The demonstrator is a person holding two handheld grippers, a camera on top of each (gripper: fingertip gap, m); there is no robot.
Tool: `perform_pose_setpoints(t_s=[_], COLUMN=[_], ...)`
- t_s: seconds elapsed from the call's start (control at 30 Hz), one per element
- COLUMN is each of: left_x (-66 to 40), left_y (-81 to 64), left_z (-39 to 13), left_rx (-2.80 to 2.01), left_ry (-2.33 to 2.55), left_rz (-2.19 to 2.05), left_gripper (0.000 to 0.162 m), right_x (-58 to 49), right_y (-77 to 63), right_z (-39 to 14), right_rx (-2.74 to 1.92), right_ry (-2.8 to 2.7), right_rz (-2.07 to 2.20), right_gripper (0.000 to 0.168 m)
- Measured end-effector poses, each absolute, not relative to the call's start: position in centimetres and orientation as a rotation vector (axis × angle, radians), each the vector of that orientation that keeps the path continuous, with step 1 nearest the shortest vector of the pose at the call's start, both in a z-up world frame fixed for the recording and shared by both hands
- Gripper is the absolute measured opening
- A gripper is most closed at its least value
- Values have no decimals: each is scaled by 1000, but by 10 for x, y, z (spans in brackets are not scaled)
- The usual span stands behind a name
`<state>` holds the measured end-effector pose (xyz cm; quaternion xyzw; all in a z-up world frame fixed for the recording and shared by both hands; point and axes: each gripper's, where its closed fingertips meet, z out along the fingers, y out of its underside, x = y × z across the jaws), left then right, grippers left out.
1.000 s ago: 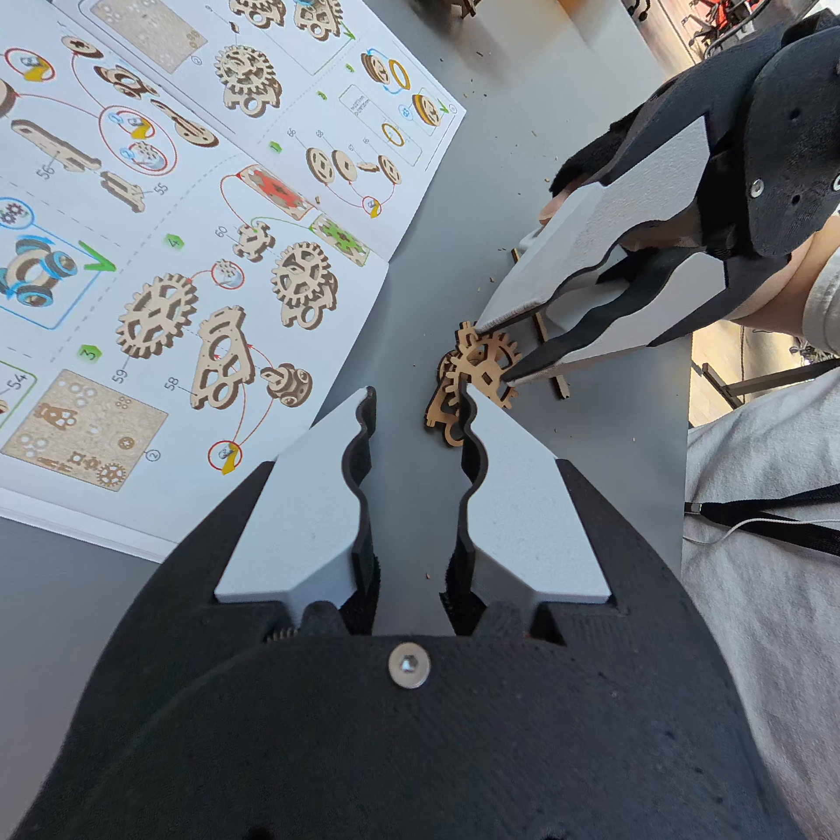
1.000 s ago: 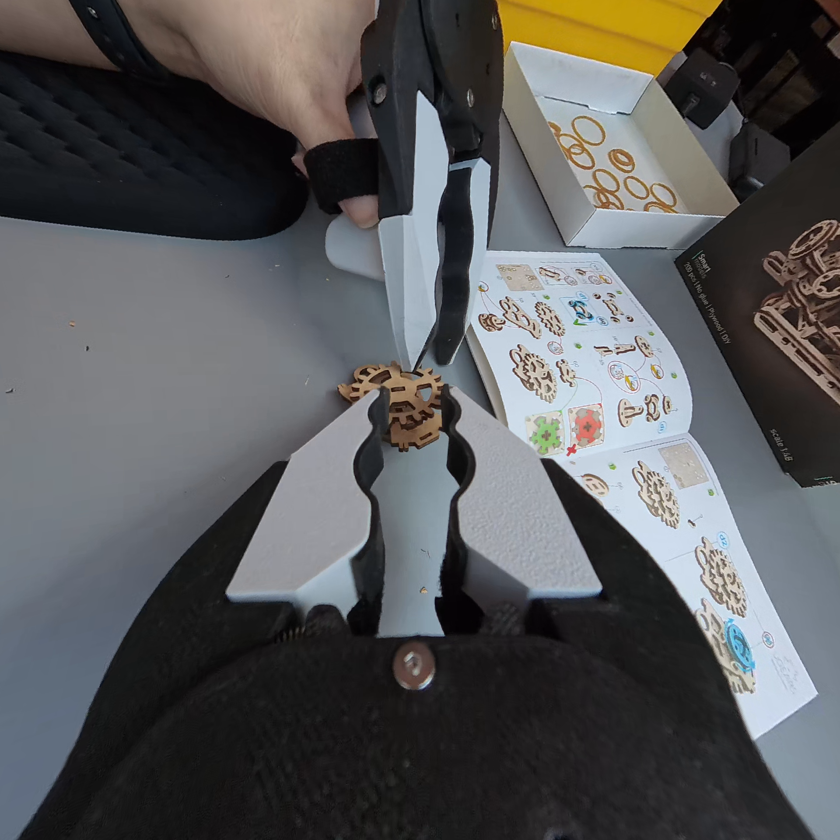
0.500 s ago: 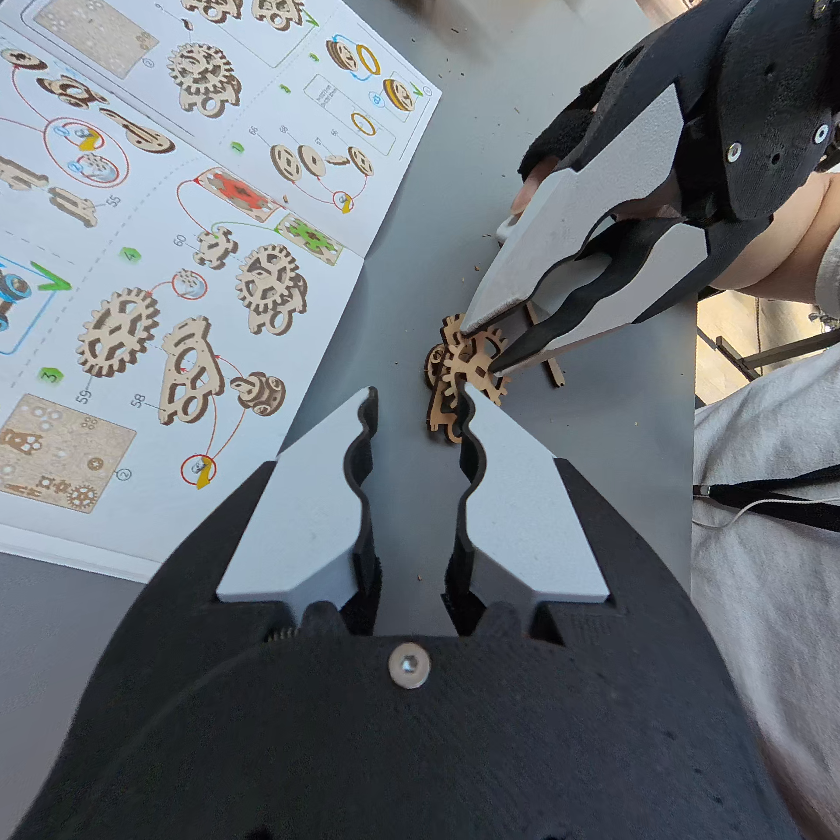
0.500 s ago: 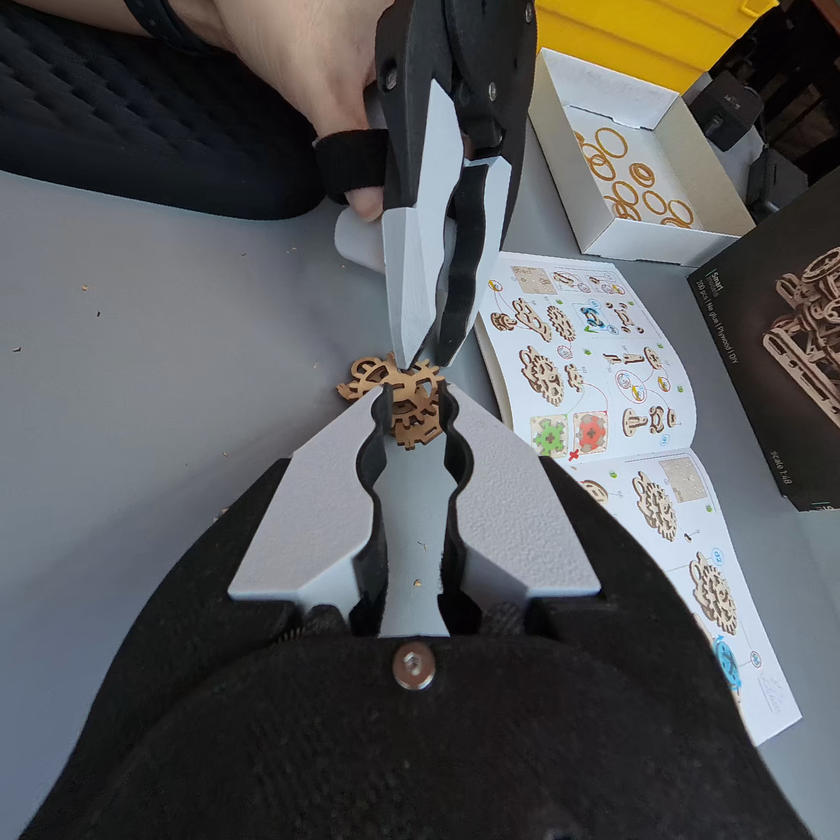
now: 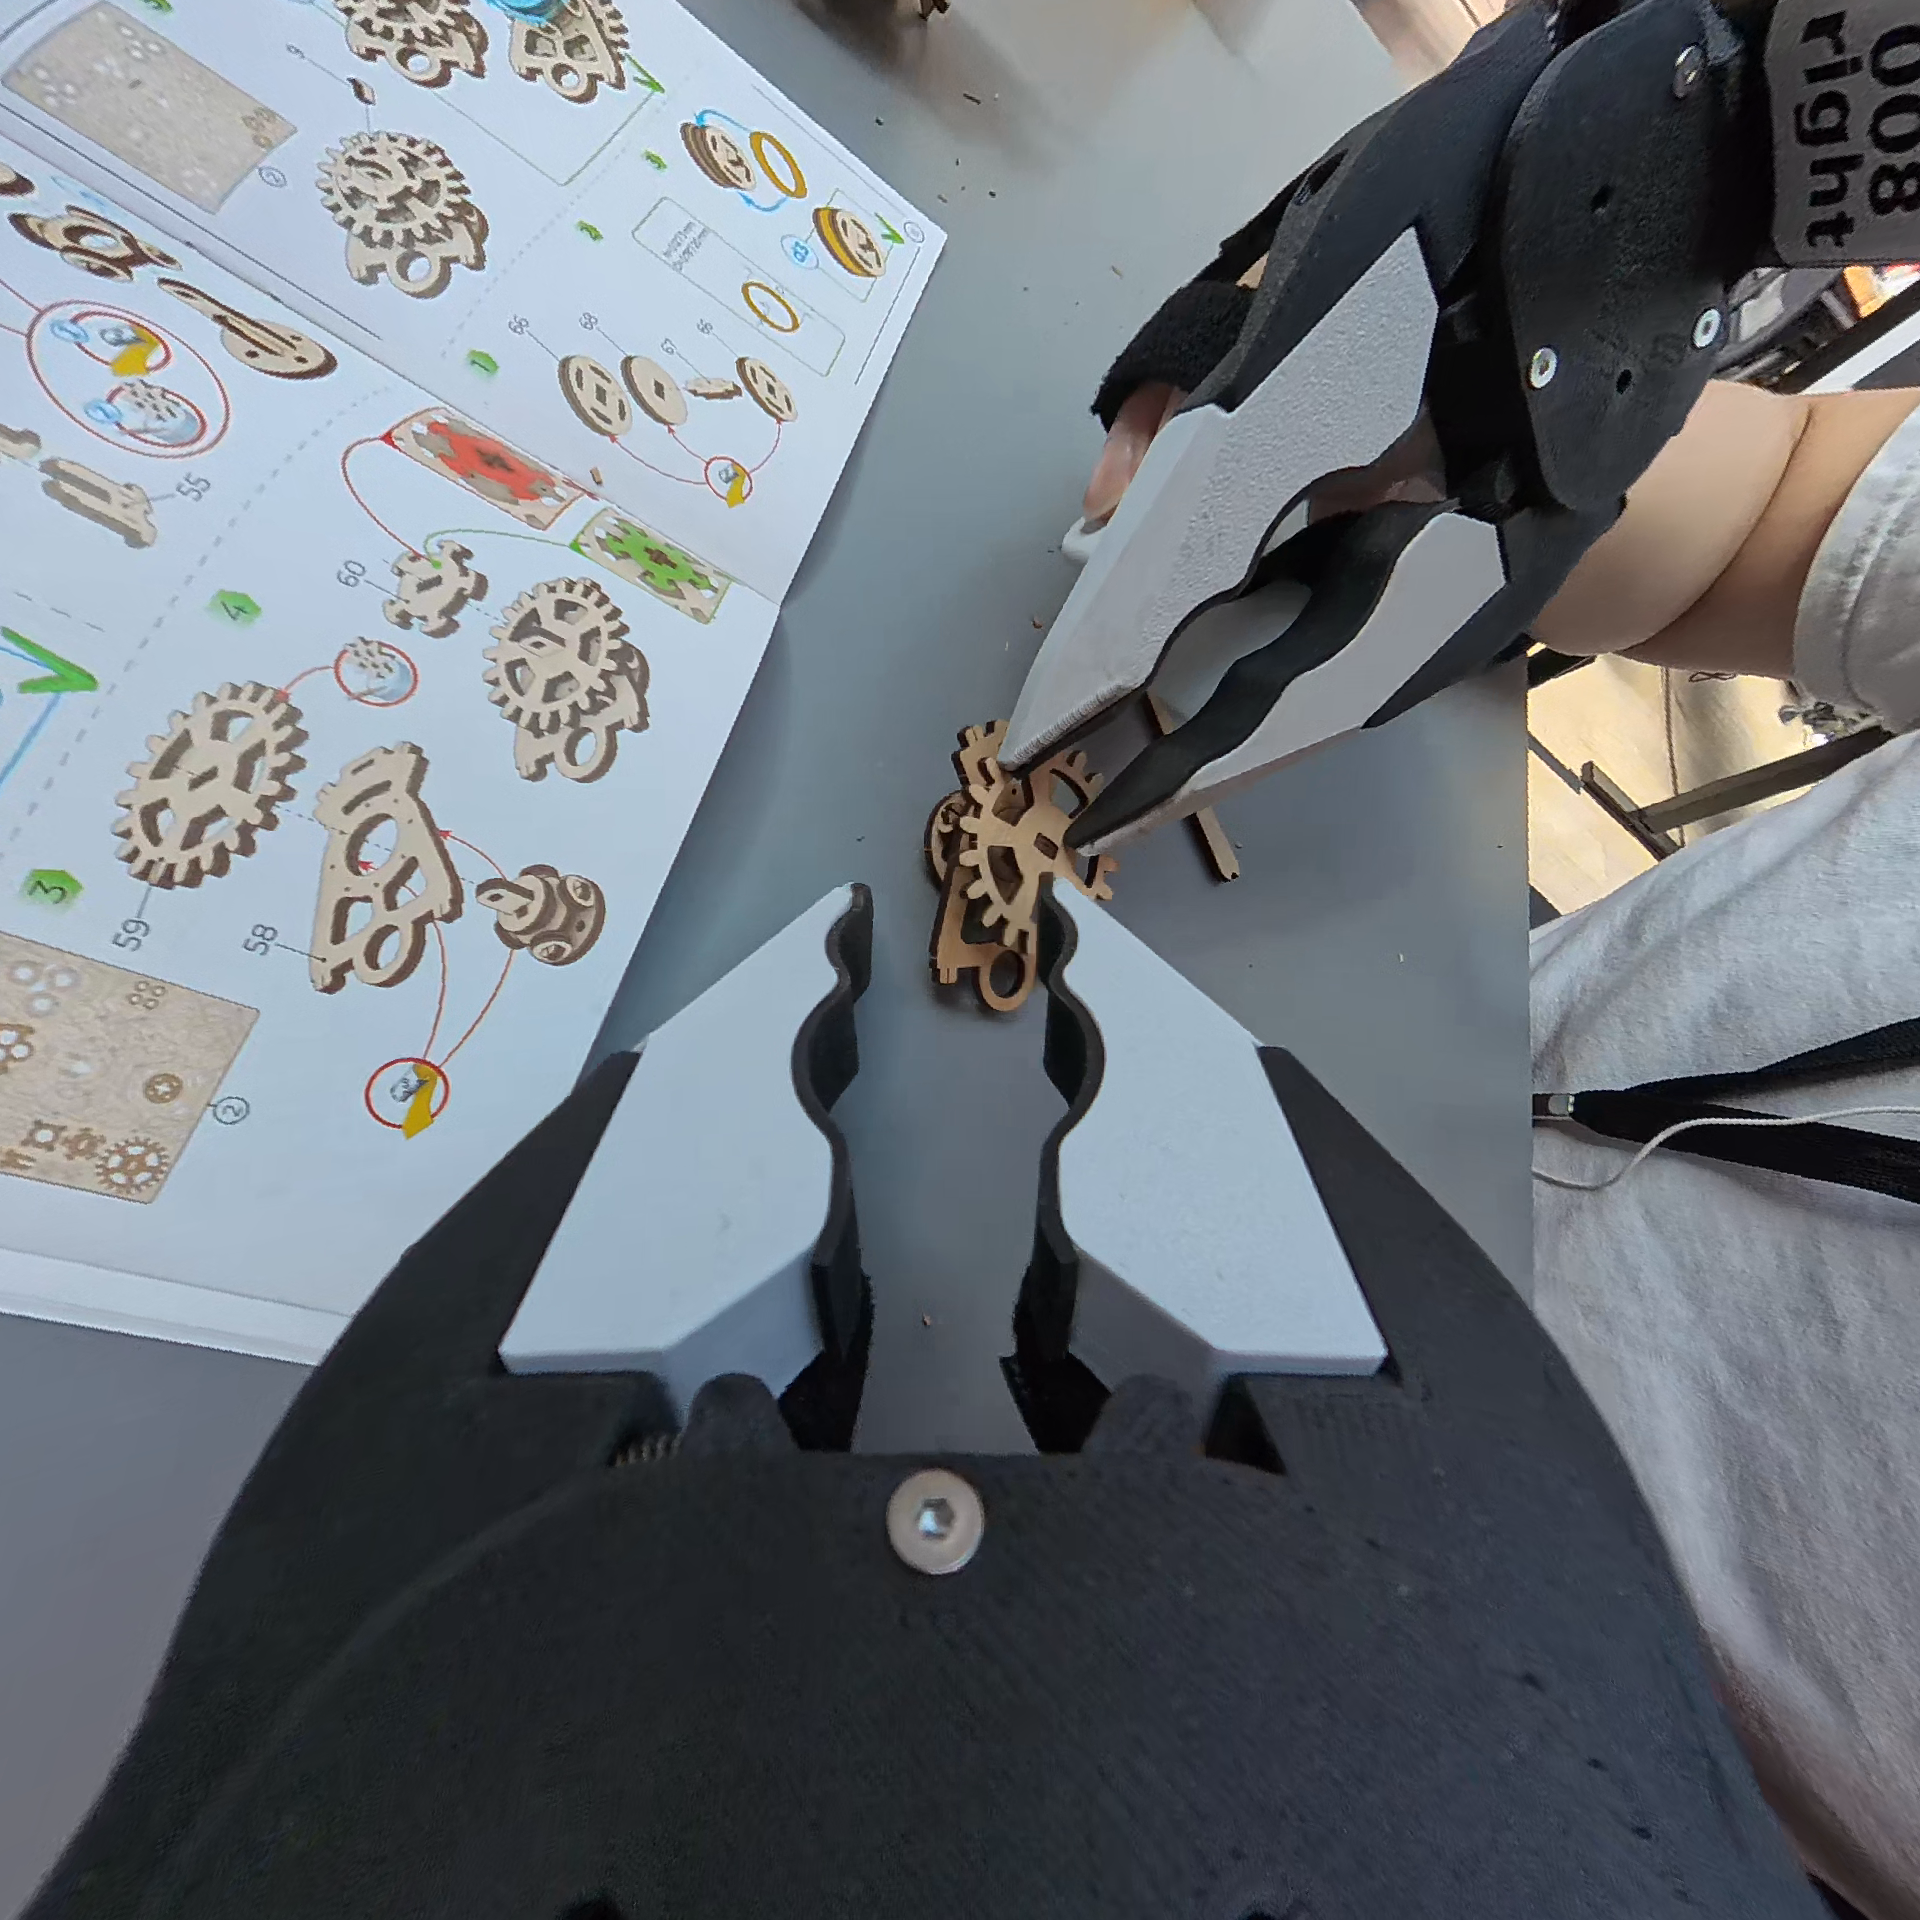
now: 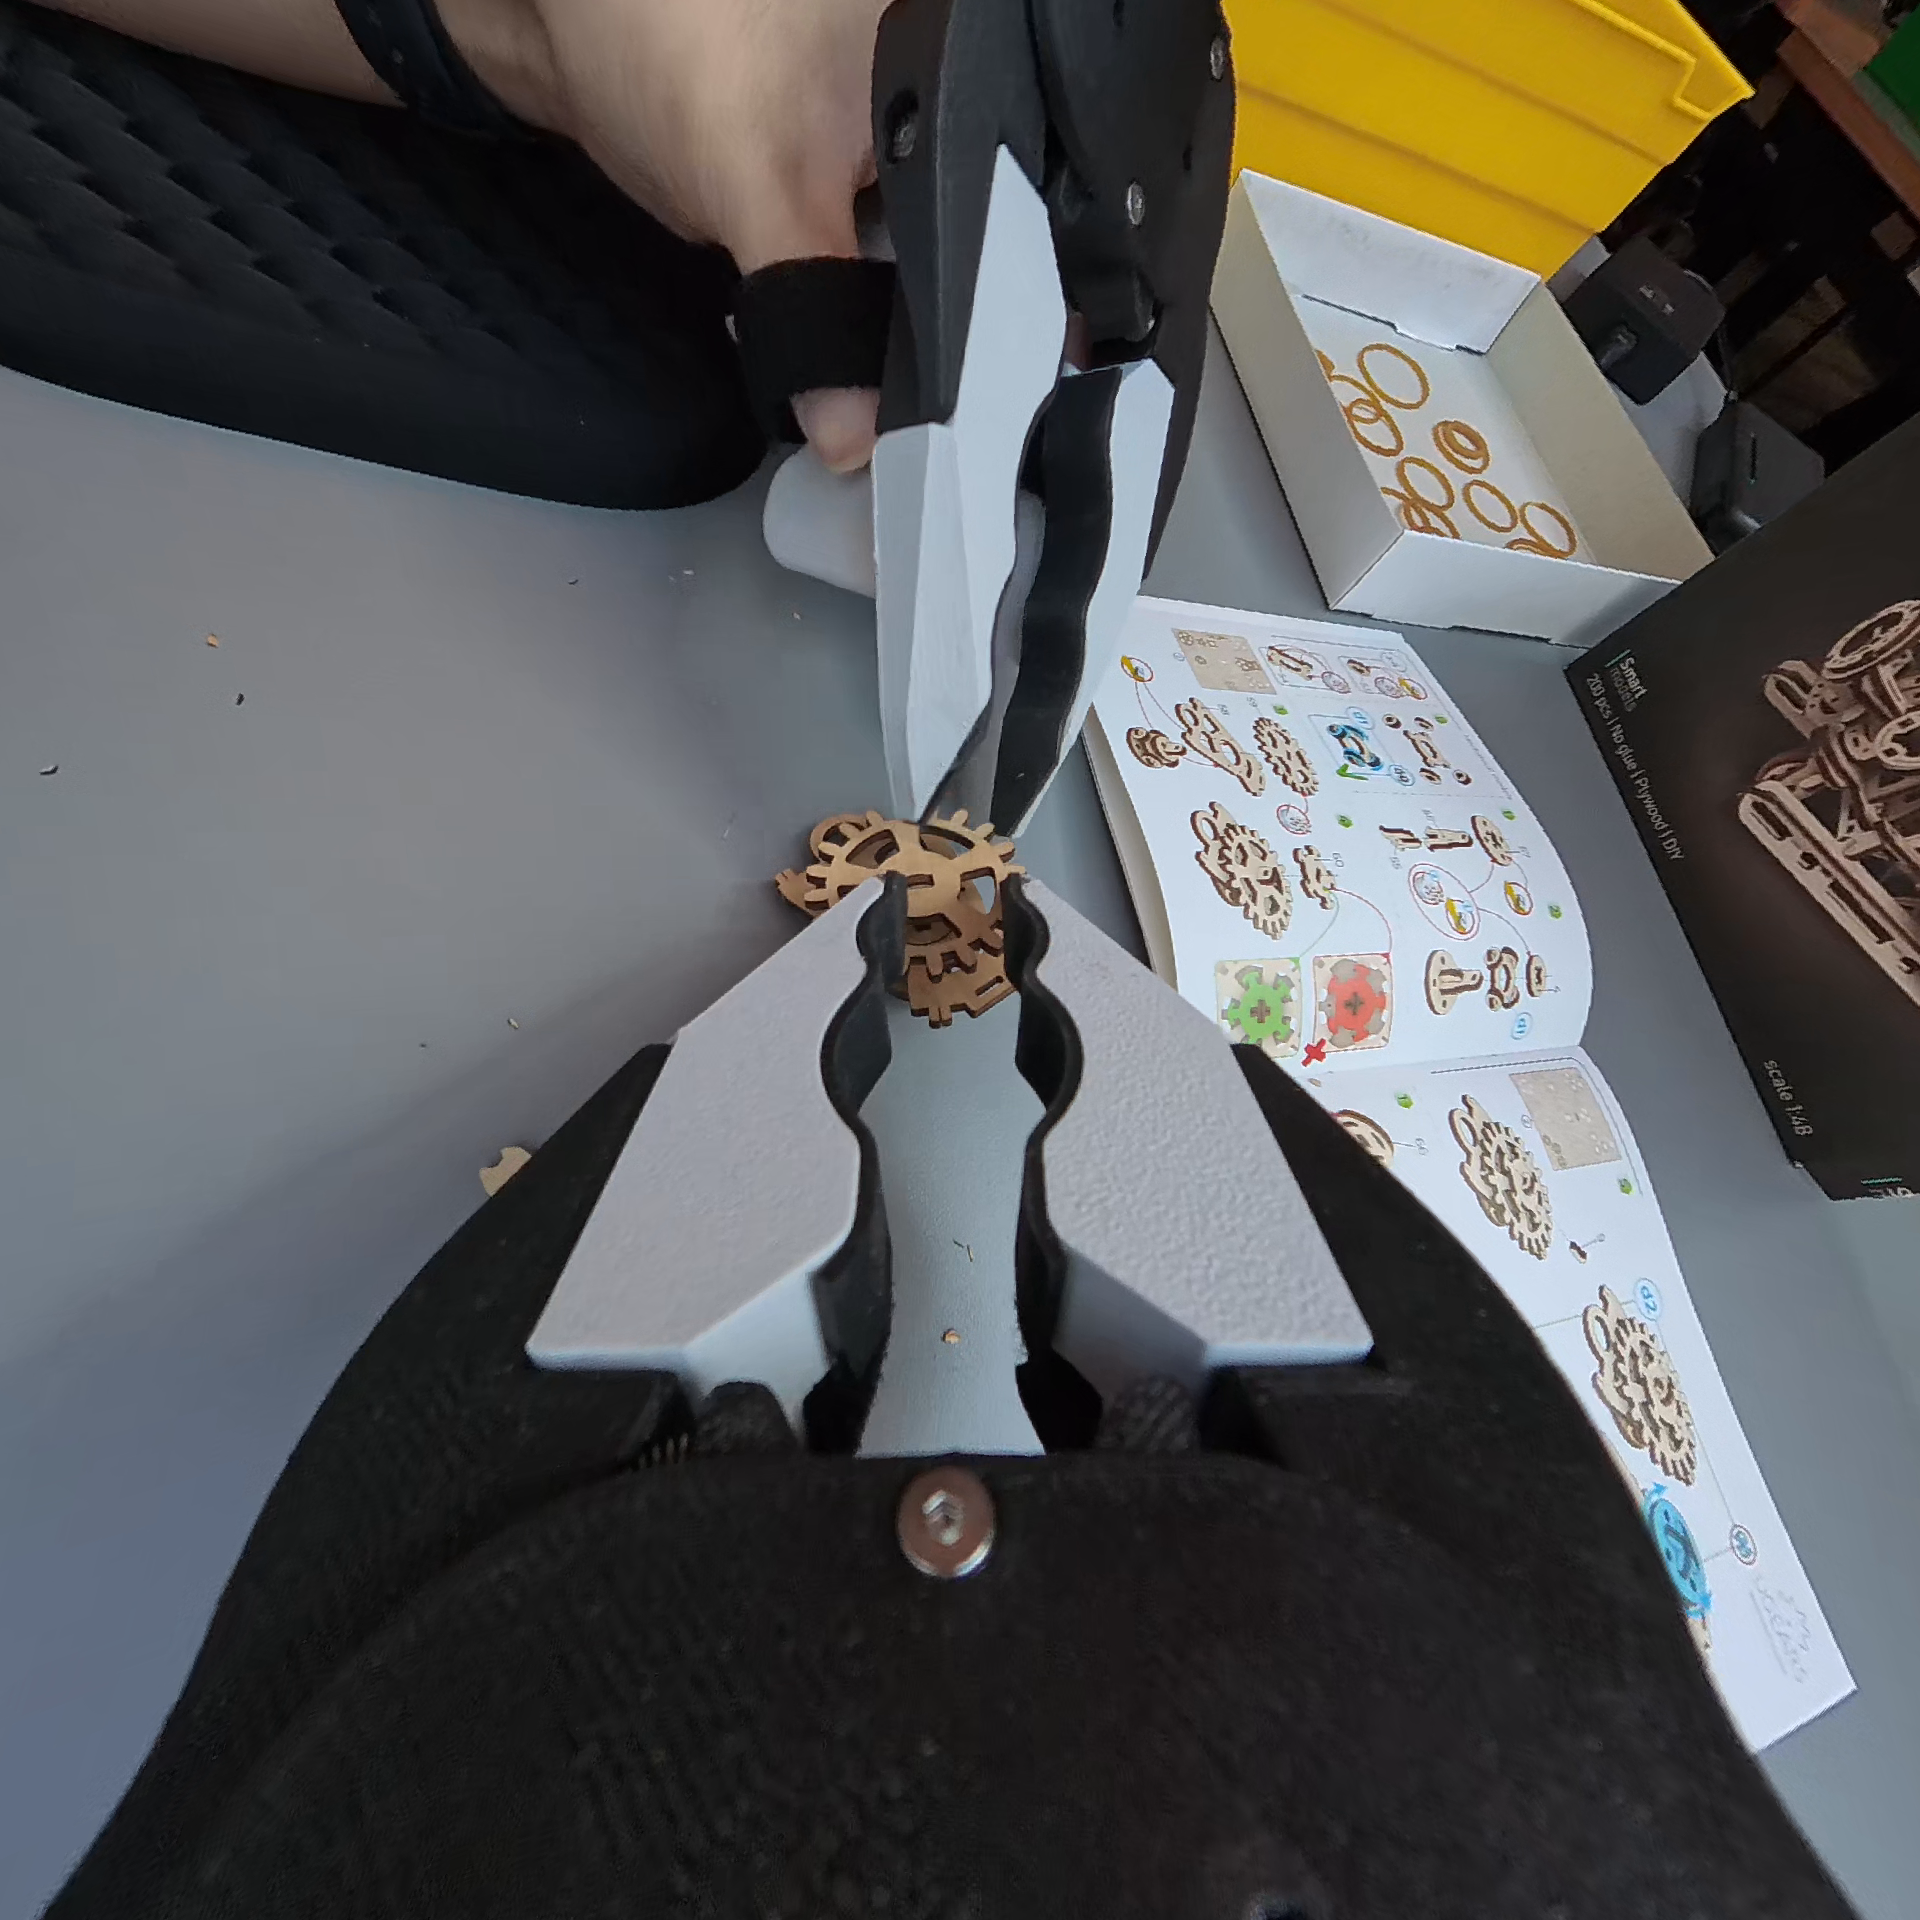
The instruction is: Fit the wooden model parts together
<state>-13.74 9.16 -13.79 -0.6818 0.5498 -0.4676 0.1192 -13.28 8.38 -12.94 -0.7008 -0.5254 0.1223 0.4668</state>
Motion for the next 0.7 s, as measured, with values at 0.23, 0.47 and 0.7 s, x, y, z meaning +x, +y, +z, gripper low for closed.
perform_pose_setpoints(t_s=[0.23,0.47,0.7], left_x=[-137,-135,-134], left_y=[83,84,85], left_z=[-141,-149,-150], left_rx=[-2047,-2066,-2162], left_ry=[1630,1650,1577], left_rz=[-1429,-1351,-1479], left_gripper=[34,29,19], right_x=[-131,-131,-131], right_y=[83,82,87], right_z=[-129,-129,-131], right_rx=[-1690,-1672,-1707], right_ry=[-1333,-1356,-1327], right_rz=[240,234,257], right_gripper=[18,19,19])
